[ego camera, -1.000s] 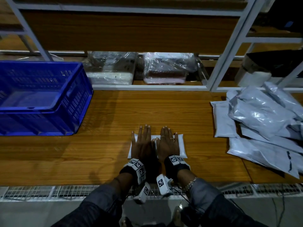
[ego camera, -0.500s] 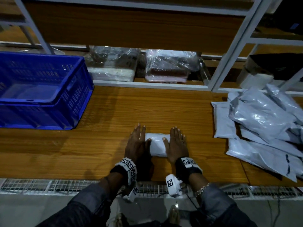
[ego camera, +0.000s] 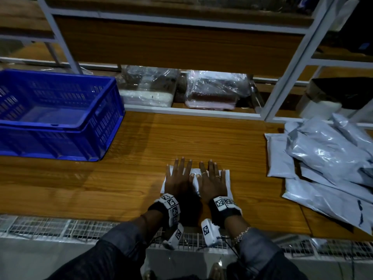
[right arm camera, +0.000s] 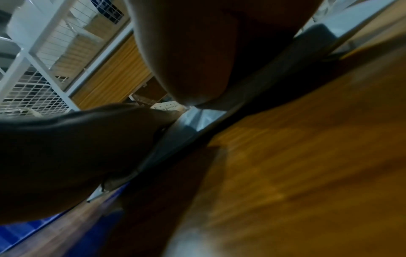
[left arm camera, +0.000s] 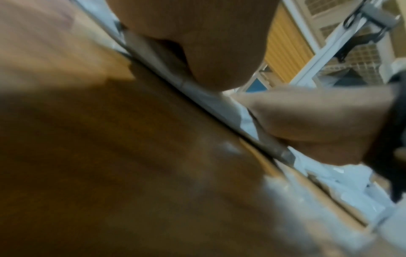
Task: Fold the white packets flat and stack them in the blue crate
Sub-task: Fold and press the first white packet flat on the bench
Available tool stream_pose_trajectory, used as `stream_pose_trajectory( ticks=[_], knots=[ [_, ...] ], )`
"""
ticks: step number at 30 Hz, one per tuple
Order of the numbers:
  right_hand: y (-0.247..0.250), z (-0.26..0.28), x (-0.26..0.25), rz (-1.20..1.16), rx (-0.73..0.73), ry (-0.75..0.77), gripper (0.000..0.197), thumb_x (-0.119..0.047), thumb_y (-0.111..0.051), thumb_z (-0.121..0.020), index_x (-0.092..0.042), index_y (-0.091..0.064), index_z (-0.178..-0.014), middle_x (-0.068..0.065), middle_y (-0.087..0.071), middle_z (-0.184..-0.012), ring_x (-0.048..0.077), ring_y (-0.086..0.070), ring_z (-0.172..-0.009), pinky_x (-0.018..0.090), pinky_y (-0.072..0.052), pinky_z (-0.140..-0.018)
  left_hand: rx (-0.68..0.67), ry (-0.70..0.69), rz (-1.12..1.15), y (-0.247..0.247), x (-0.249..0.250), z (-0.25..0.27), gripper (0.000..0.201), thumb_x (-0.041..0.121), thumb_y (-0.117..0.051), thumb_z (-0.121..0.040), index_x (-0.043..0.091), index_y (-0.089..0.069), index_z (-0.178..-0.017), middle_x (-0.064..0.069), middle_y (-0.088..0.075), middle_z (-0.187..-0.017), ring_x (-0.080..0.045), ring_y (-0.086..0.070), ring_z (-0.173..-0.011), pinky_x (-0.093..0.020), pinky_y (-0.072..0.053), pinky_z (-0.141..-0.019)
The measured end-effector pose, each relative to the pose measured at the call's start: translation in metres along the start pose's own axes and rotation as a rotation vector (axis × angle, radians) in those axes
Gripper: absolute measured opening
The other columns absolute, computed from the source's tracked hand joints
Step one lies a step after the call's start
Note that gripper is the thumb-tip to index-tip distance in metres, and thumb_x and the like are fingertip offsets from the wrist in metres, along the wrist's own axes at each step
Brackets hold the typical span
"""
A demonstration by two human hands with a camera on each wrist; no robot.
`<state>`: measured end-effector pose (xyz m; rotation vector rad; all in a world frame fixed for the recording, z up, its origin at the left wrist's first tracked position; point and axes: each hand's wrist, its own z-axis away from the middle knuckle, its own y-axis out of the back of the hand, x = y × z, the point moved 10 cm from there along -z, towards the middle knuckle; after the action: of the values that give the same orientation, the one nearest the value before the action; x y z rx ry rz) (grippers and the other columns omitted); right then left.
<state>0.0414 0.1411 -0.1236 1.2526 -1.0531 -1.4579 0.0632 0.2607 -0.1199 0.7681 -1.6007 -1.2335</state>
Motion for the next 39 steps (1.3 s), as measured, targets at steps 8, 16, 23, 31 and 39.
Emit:
stream_pose_trajectory(
  ticks=[8, 16, 23, 31, 39],
  knots=[
    [0.002, 0.000, -0.001, -0.024, 0.047, 0.055, 0.070, -0.049, -0.005, -0.097, -0.024, -0.020, -0.161, 0.012, -0.014, -0.167, 0.028, -0.012, -0.155, 0.053, -0.004, -0.124, -0.019, -0.067, -0.073, -0.010, 0.004, -0.004, 0.058, 0.043, -0.043, -0.093, 0.019, -0.053, -0.145, -0.015, -0.057, -0.143, -0.034, -0.058, -0.129, -0.058, -0.048, -0.099],
    [0.014, 0.009, 0.001, -0.215, -0.051, 0.117, 0.063, -0.051, -0.027, -0.107, -0.025, -0.009, -0.162, 0.003, 0.005, -0.169, 0.016, 0.009, -0.155, 0.042, 0.006, -0.125, -0.174, -0.199, 0.001, 0.001, -0.014, 0.007, 0.081, 0.068, -0.005, -0.098, 0.019, -0.022, -0.160, -0.017, -0.024, -0.164, -0.038, -0.027, -0.150, -0.067, -0.026, -0.112],
    [0.024, 0.039, 0.017, -0.147, -0.172, 0.156, 0.087, -0.060, -0.059, -0.092, -0.031, -0.013, -0.161, -0.005, -0.006, -0.169, 0.011, -0.002, -0.155, 0.038, 0.002, -0.126, -0.265, -0.315, 0.097, -0.001, -0.026, 0.031, 0.095, 0.083, -0.025, -0.088, 0.027, -0.003, -0.162, -0.001, 0.005, -0.170, -0.022, 0.007, -0.156, -0.057, 0.000, -0.121],
    [0.037, 0.037, 0.013, -0.084, -0.129, 0.116, 0.083, -0.045, -0.065, -0.087, -0.035, -0.023, -0.158, -0.007, -0.024, -0.165, 0.014, -0.023, -0.151, 0.039, -0.021, -0.124, -0.300, -0.385, 0.204, 0.014, -0.028, 0.030, 0.108, 0.055, -0.078, -0.080, 0.019, -0.017, -0.161, -0.008, -0.015, -0.168, -0.023, -0.014, -0.154, -0.046, -0.011, -0.122],
    [0.072, 0.021, -0.019, -0.169, -0.082, 0.095, 0.041, -0.039, -0.070, -0.086, -0.040, -0.060, -0.126, -0.005, -0.067, -0.124, 0.018, -0.064, -0.102, 0.035, -0.055, -0.082, 0.003, -0.356, 0.337, 0.108, -0.068, 0.023, 0.018, 0.031, -0.070, -0.090, 0.024, -0.074, -0.106, 0.002, -0.075, -0.099, -0.020, -0.070, -0.089, -0.032, -0.051, -0.070]
  ],
)
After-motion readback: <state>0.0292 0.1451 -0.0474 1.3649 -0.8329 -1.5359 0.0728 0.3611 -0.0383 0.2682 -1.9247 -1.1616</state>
